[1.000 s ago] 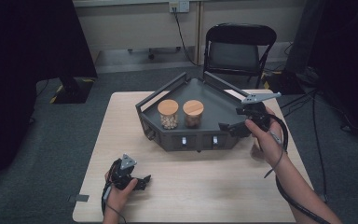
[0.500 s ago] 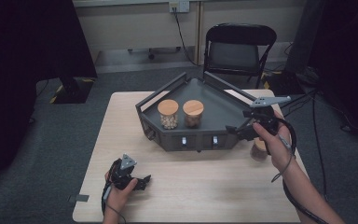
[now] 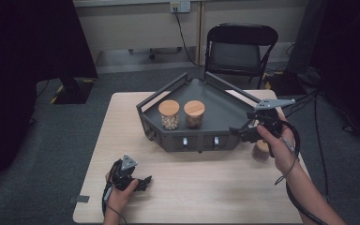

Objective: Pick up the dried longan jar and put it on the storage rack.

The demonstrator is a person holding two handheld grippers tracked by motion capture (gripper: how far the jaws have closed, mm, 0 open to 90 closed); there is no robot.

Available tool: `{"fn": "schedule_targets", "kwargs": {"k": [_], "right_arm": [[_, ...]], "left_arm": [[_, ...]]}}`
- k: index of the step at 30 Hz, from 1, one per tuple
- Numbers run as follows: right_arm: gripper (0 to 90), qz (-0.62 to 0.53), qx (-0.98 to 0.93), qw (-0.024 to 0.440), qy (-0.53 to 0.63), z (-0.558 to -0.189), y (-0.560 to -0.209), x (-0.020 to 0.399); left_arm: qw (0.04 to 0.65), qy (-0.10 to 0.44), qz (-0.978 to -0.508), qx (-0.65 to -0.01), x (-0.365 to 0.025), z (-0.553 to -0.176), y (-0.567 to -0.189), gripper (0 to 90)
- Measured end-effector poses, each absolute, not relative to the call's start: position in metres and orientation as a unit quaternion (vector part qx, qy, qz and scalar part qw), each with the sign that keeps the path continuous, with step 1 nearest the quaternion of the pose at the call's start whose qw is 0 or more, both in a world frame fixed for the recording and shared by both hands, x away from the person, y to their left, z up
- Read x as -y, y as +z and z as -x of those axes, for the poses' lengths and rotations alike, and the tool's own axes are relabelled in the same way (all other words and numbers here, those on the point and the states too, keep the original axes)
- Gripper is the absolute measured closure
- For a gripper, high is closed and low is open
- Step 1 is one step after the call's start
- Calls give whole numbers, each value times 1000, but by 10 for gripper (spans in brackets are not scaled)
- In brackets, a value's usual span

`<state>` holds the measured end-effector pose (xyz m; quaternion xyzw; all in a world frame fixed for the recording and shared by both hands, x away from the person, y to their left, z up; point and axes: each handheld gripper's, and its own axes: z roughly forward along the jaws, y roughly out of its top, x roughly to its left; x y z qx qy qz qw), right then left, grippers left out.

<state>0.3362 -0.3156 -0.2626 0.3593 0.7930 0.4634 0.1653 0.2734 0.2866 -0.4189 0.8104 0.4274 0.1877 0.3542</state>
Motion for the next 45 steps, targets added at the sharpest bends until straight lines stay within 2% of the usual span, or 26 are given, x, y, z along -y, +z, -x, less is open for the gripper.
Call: {"fn": "schedule_targets", "kwargs": {"k": [45], "right_arm": [[17,-388,-775,198,457,-309,-300,357]], "left_arm": [[354,188,-810,-427,-287,-273,-419,2]]}}
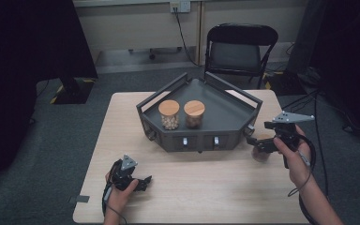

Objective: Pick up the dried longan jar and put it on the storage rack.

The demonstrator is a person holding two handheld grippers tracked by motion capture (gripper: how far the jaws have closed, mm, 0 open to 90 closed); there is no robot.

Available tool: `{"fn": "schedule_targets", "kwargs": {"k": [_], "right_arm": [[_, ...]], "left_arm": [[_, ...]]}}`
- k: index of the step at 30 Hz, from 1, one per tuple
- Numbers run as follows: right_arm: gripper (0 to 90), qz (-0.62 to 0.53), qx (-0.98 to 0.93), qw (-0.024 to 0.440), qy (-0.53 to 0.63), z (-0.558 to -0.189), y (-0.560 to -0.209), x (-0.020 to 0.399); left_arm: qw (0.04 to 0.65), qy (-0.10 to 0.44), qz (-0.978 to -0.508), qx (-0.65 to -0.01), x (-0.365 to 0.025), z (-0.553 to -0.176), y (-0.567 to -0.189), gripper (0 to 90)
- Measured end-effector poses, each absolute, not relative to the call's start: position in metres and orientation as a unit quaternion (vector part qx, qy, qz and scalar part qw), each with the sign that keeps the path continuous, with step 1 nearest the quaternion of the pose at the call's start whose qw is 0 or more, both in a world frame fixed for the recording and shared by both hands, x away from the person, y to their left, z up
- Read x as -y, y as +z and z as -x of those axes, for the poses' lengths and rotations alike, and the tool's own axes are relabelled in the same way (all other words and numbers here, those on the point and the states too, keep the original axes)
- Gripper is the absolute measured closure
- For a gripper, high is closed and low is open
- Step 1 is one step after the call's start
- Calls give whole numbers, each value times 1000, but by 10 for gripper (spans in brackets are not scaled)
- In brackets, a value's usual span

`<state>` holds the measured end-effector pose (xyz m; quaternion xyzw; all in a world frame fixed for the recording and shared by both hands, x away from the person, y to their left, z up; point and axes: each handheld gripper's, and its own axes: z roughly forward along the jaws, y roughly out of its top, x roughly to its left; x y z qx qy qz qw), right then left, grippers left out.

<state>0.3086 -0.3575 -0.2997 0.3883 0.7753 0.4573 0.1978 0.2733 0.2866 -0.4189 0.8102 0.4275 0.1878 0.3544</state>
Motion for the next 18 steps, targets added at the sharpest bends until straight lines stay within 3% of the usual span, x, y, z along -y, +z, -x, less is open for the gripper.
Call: {"fn": "schedule_targets", "kwargs": {"k": [18], "right_arm": [[17,-397,-772,204,453,-301,-307,370]], "left_arm": [[354,188,-810,-427,-287,-273,-419,2]]}}
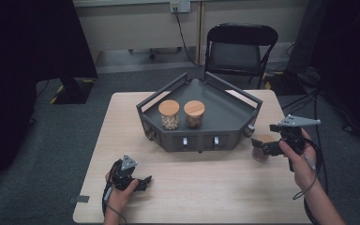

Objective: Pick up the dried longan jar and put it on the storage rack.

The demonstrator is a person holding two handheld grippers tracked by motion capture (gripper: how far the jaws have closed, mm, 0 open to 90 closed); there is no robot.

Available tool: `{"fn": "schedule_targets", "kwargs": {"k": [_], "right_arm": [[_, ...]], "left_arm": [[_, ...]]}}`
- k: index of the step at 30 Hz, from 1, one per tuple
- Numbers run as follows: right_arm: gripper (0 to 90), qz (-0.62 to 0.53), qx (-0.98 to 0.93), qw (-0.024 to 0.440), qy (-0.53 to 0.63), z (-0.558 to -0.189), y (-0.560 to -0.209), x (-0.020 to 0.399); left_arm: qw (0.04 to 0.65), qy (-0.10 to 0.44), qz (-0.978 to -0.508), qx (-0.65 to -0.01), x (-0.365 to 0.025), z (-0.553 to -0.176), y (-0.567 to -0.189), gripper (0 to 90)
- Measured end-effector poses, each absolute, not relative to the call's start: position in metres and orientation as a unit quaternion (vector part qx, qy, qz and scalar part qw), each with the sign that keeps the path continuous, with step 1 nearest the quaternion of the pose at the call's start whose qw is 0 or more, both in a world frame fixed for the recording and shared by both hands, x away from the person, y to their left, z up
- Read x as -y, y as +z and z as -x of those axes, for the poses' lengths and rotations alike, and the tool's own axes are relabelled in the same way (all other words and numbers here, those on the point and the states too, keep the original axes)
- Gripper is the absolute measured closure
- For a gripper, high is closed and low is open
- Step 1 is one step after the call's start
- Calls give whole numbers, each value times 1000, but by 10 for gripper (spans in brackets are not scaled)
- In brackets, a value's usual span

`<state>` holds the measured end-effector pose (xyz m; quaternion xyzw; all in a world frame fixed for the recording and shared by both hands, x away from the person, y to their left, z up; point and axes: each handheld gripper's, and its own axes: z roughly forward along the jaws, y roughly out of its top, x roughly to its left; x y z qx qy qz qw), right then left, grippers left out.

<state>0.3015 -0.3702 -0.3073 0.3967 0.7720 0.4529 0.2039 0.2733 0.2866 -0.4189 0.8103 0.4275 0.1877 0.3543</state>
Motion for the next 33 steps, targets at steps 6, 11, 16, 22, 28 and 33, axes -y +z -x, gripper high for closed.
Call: {"fn": "schedule_targets", "kwargs": {"k": [6,11,16,22,28,33], "right_arm": [[18,-398,-771,205,452,-300,-310,373],[17,-399,-772,208,450,-299,-313,375],[17,-403,-770,209,447,-297,-317,378],[17,-408,-768,211,447,-296,-321,382],[18,-411,-767,214,443,-294,-324,384],[17,-414,-766,216,442,-292,-328,386]], "left_arm": [[354,188,-810,-427,-287,-273,-419,2],[354,188,-810,-427,-287,-273,-419,2],[354,188,-810,-428,-287,-273,-419,2],[354,188,-810,-427,-287,-273,-419,1],[354,188,-810,-427,-287,-273,-419,1],[354,188,-810,-427,-287,-273,-419,2]]}}
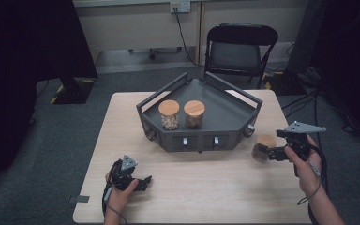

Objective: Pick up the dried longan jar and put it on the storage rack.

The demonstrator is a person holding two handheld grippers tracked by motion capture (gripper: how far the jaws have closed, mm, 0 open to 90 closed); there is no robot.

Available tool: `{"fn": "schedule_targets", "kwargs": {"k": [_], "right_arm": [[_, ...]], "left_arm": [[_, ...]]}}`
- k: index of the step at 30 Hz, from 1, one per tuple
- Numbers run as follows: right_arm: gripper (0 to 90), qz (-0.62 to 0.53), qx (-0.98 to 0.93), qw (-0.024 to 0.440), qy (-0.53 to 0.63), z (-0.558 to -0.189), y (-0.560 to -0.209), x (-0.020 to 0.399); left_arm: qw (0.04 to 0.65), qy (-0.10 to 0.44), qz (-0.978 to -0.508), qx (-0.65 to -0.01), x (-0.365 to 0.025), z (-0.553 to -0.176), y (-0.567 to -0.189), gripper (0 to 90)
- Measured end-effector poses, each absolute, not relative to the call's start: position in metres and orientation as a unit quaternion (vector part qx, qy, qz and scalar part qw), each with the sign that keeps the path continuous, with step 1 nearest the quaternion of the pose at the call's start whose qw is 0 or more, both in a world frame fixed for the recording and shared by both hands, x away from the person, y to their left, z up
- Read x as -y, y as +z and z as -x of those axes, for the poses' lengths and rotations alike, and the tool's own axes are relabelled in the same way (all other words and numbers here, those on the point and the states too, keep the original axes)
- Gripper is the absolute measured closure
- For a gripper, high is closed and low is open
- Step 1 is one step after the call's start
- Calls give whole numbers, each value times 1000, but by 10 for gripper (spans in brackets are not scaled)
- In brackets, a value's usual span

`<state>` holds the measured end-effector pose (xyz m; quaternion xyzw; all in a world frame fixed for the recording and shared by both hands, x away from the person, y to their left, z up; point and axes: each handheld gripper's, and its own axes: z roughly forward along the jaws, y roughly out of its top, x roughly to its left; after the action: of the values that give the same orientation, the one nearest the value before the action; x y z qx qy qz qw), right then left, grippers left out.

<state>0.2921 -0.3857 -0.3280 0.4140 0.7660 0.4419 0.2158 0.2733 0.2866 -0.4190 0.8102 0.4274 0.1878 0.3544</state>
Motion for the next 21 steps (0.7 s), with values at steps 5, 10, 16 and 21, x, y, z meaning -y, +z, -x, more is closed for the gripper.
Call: {"fn": "schedule_targets", "kwargs": {"k": [5,10,16,21], "right_arm": [[17,-417,-765,215,441,-291,-332,387],[17,-417,-765,215,441,-290,-335,389],[17,-420,-764,214,441,-287,-340,391],[17,-427,-757,216,446,-284,-349,392]], "left_arm": [[355,188,-810,-428,-287,-273,-419,2],[355,188,-810,-427,-287,-273,-419,2],[355,188,-810,-428,-287,-273,-419,2],[355,188,-810,-428,-287,-273,-419,2]]}}
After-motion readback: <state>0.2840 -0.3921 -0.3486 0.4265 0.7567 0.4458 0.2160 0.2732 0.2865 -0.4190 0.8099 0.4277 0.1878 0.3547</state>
